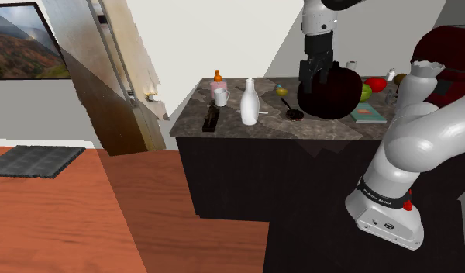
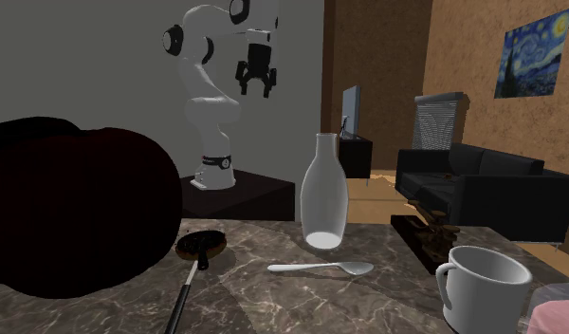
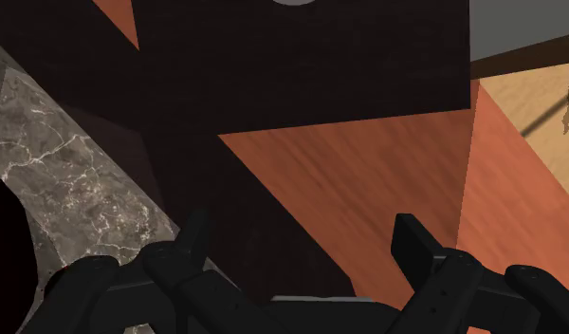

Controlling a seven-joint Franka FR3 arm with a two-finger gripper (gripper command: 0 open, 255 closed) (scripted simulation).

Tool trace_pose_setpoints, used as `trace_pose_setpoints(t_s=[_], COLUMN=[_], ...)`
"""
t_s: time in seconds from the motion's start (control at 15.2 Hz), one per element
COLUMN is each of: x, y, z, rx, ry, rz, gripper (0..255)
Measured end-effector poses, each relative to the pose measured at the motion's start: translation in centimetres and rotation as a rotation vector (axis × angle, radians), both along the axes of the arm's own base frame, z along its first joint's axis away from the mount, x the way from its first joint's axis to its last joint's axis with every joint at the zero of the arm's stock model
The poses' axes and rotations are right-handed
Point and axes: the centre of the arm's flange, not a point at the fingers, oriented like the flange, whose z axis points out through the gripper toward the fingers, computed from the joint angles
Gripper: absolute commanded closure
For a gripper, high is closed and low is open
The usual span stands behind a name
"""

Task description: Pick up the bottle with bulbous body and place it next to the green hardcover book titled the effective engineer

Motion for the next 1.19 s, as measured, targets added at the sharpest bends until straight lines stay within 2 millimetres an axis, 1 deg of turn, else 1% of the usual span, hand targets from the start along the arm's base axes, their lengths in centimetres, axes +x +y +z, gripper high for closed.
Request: trace_pose_setpoints(t_s=[0.07,0.13,0.26,0.4,0.53,0.66,0.86,1.06,1.12,1.19], x=[0.0,0.6,2.4,4.9,7.1,9.6,13.0,16.4,17.5,18.9], y=[0.0,-0.2,-1.1,-2.1,-2.7,-4.0,-5.7,-6.9,-7.6,-8.1], z=[0.0,-0.1,-0.6,-0.7,-1.8,-2.3,-2.4,-3.6,-3.9,-4.4], rx=[0.000,0.001,0.004,0.007,0.010,0.013,0.017,0.022,0.023,0.024], ry=[0.000,-0.001,-0.002,-0.004,-0.005,-0.007,-0.011,-0.015,-0.015,-0.017], rz=[0.000,0.000,0.001,0.002,0.003,0.004,0.005,0.007,0.007,0.008], gripper=[0,0,0,0,0,0,0,0,0,0])
